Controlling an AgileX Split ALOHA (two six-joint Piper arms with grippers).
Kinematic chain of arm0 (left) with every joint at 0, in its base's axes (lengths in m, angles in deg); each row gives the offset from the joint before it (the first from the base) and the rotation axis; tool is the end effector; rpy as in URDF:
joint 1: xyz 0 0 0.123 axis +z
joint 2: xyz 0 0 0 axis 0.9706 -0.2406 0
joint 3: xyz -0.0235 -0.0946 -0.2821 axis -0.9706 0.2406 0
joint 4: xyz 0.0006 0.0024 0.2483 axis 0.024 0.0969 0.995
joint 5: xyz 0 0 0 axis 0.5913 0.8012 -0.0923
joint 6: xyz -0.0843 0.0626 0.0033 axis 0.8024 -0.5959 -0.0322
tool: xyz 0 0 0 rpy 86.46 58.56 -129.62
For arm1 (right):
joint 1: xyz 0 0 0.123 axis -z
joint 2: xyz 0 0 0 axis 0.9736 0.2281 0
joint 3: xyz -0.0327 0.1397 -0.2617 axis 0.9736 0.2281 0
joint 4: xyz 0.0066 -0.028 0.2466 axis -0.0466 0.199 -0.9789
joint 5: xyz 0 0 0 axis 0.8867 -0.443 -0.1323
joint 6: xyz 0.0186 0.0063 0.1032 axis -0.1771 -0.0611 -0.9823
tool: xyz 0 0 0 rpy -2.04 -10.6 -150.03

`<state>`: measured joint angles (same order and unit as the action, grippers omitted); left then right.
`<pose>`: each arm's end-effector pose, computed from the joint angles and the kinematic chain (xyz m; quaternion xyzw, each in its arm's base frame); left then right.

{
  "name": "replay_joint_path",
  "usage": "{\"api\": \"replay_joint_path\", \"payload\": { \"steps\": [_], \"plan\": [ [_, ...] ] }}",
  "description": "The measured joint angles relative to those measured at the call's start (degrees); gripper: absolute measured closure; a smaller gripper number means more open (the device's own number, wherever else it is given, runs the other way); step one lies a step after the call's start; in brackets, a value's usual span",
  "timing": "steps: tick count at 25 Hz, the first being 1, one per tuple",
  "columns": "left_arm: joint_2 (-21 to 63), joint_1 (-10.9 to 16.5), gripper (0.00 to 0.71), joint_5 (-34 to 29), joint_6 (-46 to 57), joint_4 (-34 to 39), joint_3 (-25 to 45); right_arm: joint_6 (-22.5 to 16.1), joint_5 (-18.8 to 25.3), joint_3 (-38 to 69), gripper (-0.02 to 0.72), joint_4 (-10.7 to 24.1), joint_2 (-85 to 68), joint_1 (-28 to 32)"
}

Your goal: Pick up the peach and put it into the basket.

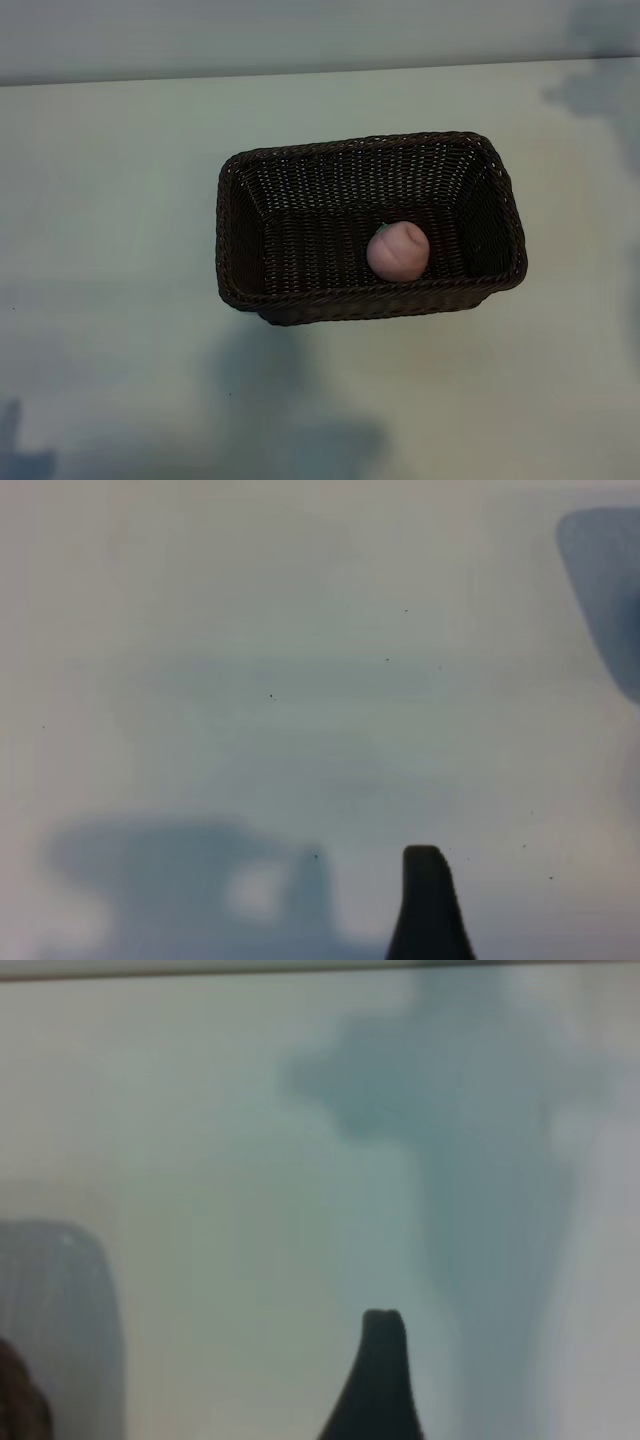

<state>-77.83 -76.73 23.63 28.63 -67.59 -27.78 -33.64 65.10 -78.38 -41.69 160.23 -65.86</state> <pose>-0.0117 0.0002 0.2668 -0.0141 0.8575 -0.0143 0.5141 0.3531 -0.0663 0.3415 0.0903 0.9412 -0.0217 0.3249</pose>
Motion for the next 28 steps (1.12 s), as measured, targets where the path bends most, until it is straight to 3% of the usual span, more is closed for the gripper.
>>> {"api": "replay_joint_path", "payload": {
  "steps": [24, 28],
  "plan": [
    [0.0, 0.0, 0.203, 0.0, 0.05, 0.0, 0.0, -0.54, 16.67, 0.73, 0.106, -2.67, -42.28, 0.0],
    [0.0, 0.0, 0.203, 0.0, 0.05, 0.0, 0.0, -0.08, 15.03, 4.78, 0.108, -1.68, -48.71, 0.0]
  ]
}}
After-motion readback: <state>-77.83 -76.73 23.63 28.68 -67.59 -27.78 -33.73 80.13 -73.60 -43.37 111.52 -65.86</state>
